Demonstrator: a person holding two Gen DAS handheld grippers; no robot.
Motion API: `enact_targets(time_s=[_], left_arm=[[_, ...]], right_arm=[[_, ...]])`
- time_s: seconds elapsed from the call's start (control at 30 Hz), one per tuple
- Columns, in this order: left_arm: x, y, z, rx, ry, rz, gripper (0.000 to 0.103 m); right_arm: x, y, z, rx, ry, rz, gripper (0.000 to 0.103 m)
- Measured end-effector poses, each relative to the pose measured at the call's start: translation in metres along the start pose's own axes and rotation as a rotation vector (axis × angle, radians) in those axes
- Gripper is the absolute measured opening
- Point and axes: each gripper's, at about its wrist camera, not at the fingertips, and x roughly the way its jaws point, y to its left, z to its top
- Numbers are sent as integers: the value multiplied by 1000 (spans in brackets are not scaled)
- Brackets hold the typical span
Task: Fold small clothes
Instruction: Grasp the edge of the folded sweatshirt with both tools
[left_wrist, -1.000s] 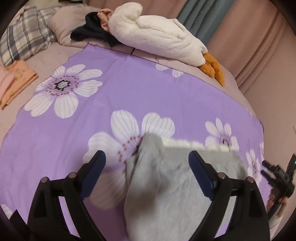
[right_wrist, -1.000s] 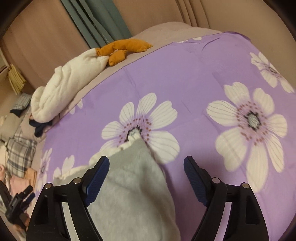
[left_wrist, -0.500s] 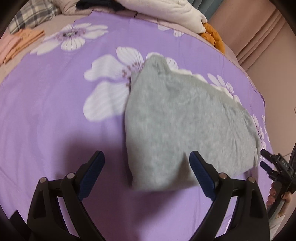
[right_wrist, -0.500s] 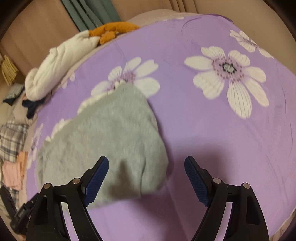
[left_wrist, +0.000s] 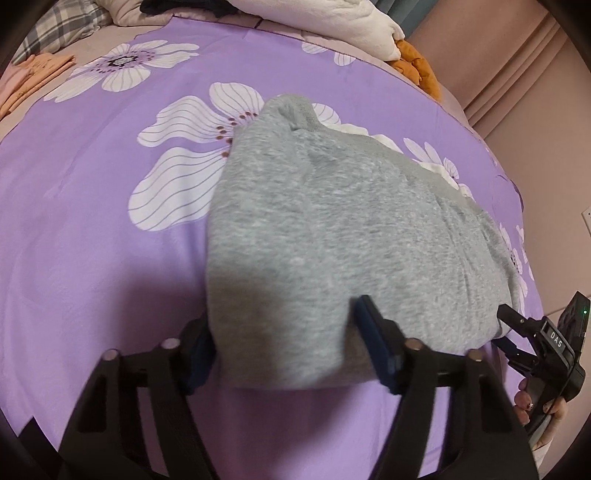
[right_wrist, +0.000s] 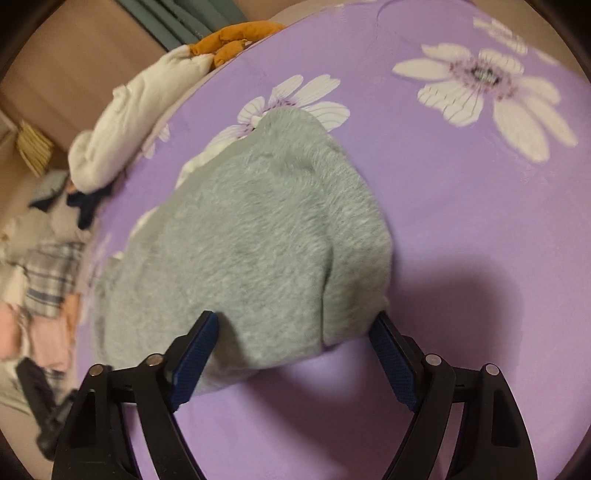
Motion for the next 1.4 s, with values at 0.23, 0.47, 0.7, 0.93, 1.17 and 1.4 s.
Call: enact_targets(time_s=[0.23, 0.47, 0.7, 0.93, 1.17, 1.4], left_arm=[[9, -5, 6, 8, -6, 35, 42], [4, -12, 5, 33, -27, 60, 13], [-27, -13, 1, 39, -25, -5, 11], [-47, -23, -26, 70, 30, -46, 12], [-44, -31, -50, 107, 69, -20, 13], [-33, -26, -53, 99, 91, 12, 18]], right_arm=[[11, -3, 10, 65, -5, 118, 82], [22, -3, 15, 121, 6, 168, 29], [-22, 20, 5, 31, -79, 154, 25], [-61, 15, -9, 3, -108, 92, 25], [-72, -5, -23, 34, -95, 48, 26], [-48, -26, -28, 100, -44, -13, 26]])
